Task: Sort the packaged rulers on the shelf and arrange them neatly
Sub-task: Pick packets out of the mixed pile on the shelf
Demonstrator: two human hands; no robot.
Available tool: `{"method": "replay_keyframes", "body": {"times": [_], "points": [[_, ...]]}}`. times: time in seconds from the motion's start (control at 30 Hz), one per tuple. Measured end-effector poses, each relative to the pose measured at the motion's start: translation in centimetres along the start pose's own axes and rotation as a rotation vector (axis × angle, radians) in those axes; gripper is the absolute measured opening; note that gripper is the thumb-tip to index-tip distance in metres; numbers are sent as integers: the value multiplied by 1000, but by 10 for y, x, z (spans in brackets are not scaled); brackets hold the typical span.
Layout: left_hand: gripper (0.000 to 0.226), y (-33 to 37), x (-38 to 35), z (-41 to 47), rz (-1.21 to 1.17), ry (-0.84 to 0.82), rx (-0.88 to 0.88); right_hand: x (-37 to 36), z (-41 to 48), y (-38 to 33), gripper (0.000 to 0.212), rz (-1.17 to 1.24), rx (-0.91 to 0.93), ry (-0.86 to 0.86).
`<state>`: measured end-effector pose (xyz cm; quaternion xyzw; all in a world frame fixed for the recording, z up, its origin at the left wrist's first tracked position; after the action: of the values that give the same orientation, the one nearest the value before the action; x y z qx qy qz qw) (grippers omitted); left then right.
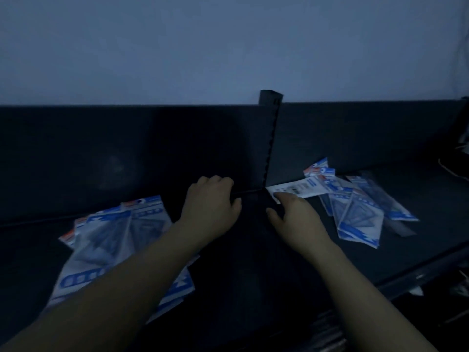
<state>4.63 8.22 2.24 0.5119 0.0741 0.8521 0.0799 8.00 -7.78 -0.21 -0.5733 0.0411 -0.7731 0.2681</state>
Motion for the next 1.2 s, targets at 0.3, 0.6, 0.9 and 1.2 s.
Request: {"method": "replay_keyframes", "body": {"times": [0.3,0.6,0.9,1.2], "points": [[36,95,-111,77,-96,-240,-137,31,20,142,30,-152,-248,-60],[30,122,-185,112,85,-417,-196,27,14,204,26,-136,-220,-73],[21,122,-133,116,-14,-264,-112,35,10,203,20,-4,-200,3],[14,118,-169,78,-939,-444,501,56,-6,234,36,17,-449,55]]}}
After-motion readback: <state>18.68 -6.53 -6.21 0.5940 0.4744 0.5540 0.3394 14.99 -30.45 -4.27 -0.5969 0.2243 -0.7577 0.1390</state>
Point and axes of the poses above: each hand's wrist, its own z-axis towards the middle knuckle, its own x-axis out of the back of the hand, y = z × x, the point moved 8 cm from there along z, towards the middle knuckle, and after that the axes turned 4 degrees about y, right-handed, at the moved point
